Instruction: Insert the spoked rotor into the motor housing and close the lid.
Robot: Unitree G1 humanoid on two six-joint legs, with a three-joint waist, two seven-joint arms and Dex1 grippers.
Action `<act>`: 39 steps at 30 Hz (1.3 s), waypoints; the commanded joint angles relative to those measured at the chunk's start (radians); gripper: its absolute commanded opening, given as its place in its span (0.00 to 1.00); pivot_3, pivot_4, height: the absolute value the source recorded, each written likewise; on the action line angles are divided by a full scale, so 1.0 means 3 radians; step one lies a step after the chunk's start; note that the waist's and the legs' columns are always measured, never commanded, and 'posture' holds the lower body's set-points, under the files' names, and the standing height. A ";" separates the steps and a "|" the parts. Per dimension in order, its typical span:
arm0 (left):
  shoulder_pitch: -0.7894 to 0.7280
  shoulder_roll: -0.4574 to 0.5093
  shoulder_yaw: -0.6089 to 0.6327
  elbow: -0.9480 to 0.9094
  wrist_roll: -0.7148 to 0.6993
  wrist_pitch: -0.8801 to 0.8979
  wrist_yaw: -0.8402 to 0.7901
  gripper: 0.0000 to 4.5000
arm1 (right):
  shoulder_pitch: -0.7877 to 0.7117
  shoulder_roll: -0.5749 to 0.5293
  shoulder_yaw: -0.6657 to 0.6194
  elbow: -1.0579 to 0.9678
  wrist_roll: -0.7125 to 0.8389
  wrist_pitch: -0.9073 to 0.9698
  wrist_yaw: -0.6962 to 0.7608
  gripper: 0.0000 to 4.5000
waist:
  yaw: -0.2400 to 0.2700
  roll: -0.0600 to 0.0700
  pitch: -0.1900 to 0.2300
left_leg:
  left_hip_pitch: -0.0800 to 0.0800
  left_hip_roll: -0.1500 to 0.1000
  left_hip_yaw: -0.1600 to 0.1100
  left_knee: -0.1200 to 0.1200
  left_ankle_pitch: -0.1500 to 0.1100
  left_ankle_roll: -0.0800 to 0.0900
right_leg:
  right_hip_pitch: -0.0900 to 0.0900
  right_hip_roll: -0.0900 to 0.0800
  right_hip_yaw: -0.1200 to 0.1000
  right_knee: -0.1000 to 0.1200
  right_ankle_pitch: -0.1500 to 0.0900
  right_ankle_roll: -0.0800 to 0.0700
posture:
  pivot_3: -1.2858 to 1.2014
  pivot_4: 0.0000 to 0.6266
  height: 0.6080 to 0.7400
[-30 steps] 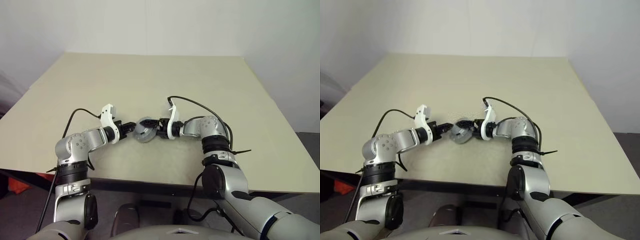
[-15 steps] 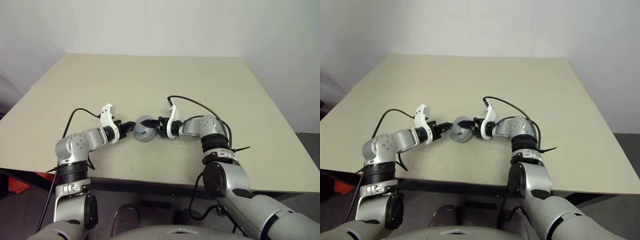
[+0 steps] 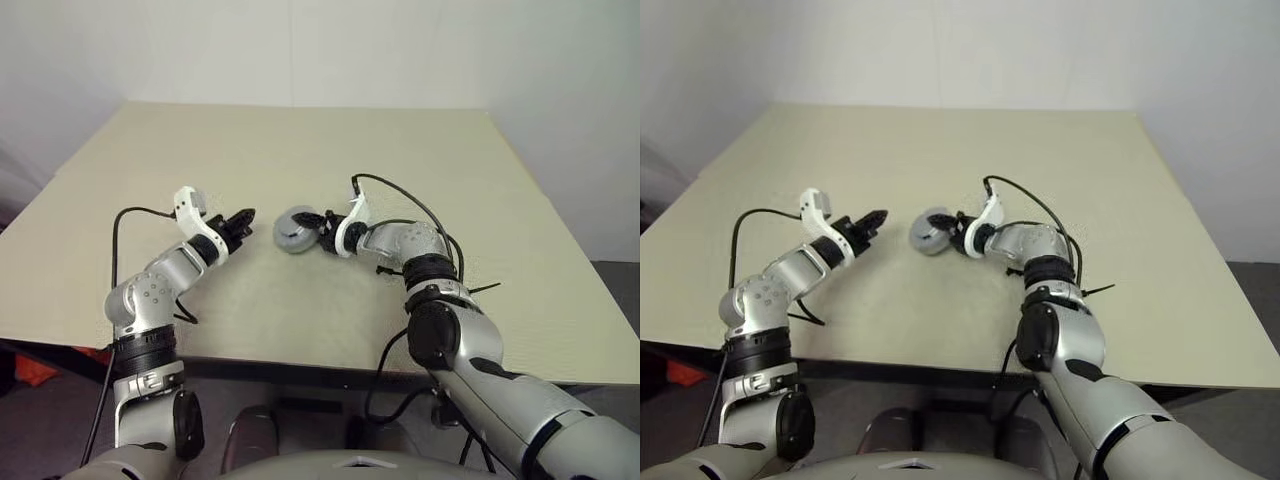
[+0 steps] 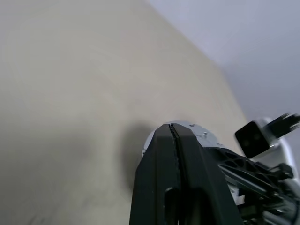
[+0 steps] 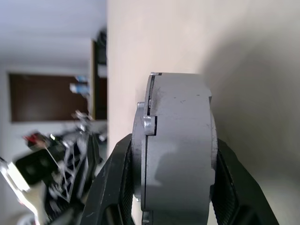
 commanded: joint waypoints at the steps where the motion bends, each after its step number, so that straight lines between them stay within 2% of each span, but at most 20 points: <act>1: -0.0014 -0.0034 0.0160 -0.0171 -0.0271 -0.0071 0.0080 0.00 | -0.0353 0.0024 -0.0267 -0.0006 0.0423 -0.0060 -0.0045 0.46 | -0.0006 0.0000 0.0000 | -0.0002 0.0001 0.0001 0.0002 -0.0001 0.0001 | -0.0002 0.0001 0.0000 0.0000 0.0000 0.0000 | 0.52 0.00 1.00; 6: 0.0053 -0.0060 0.0277 -0.0183 -0.0498 -0.0055 0.0228 0.00 | -0.0553 0.0084 -0.0431 -0.0106 0.0755 0.0135 -0.0185 0.46 | -0.0006 0.0000 0.0001 | -0.0003 0.0003 0.0003 0.0007 -0.0002 0.0003 | -0.0001 0.0001 0.0000 0.0002 0.0000 -0.0001 | 0.52 0.00 1.00; 12: 0.0105 -0.0053 0.0306 -0.0193 -0.0686 -0.0089 0.0327 0.00 | -0.0582 0.0119 -0.0403 -0.0265 0.0928 0.0247 -0.0312 0.46 | 0.0005 0.0000 0.0001 | -0.0003 0.0003 0.0003 0.0013 -0.0002 0.0003 | 0.0001 0.0001 -0.0001 0.0005 0.0001 -0.0001 | 0.52 0.00 1.00; 15: 0.0118 -0.0032 0.0360 -0.0203 -0.0800 -0.0127 0.0341 0.12 | -0.0550 0.0109 -0.0381 -0.0247 0.0921 0.0205 -0.0364 0.46 | 0.0007 0.0000 0.0001 | -0.0003 0.0003 0.0003 0.0017 -0.0002 0.0003 | 0.0004 0.0001 -0.0001 0.0006 0.0001 -0.0001 | 0.52 0.00 1.00; 20: 0.0132 -0.0004 0.0378 -0.0210 -0.0965 -0.0127 0.0381 0.48 | -0.0548 0.0097 -0.0385 -0.0231 0.0939 0.0190 -0.0409 0.46 | 0.0003 -0.0001 0.0001 | -0.0003 0.0004 0.0002 0.0018 -0.0002 0.0001 | 0.0003 0.0001 -0.0001 0.0010 0.0002 0.0000 | 0.52 0.00 1.00; 23: 0.0092 -0.0029 0.0461 -0.0115 -0.1346 0.0079 0.0511 0.71 | -0.0556 0.0091 -0.0391 -0.0225 0.0960 0.0219 -0.0418 0.46 | 0.0003 -0.0001 0.0001 | -0.0003 0.0003 0.0002 0.0019 -0.0002 0.0001 | 0.0003 0.0001 -0.0001 0.0011 0.0002 0.0000 | 0.52 0.00 1.00; 24: 0.0078 -0.0032 0.0461 -0.0095 -0.1481 0.0141 0.0526 0.75 | -0.0562 0.0093 -0.0395 -0.0236 0.0979 0.0255 -0.0420 0.46 | 0.0003 -0.0001 0.0001 | -0.0003 0.0003 0.0003 0.0019 -0.0002 0.0001 | 0.0003 0.0001 -0.0001 0.0011 0.0002 0.0000 | 0.52 0.00 1.00; 30: -0.0012 -0.0066 0.0367 0.0089 -0.1923 0.0250 0.0596 0.75 | -0.0584 0.0116 -0.0428 -0.0338 0.1156 0.0482 -0.0449 0.46 | 0.0006 -0.0001 0.0001 | -0.0003 0.0003 0.0003 0.0024 -0.0002 0.0001 | 0.0003 0.0002 -0.0001 0.0017 0.0002 0.0001 | 0.52 0.00 1.00; 39: -0.0146 -0.0085 0.0255 0.0331 -0.2057 0.0112 0.0578 0.75 | -0.0478 0.0162 -0.0407 -0.0545 0.1317 0.0702 -0.0582 0.46 | 0.0009 -0.0002 0.0002 | 0.0005 0.0003 0.0002 0.0033 0.0004 -0.0009 | 0.0002 0.0001 0.0001 0.0042 -0.0007 0.0015 | 0.52 0.00 1.00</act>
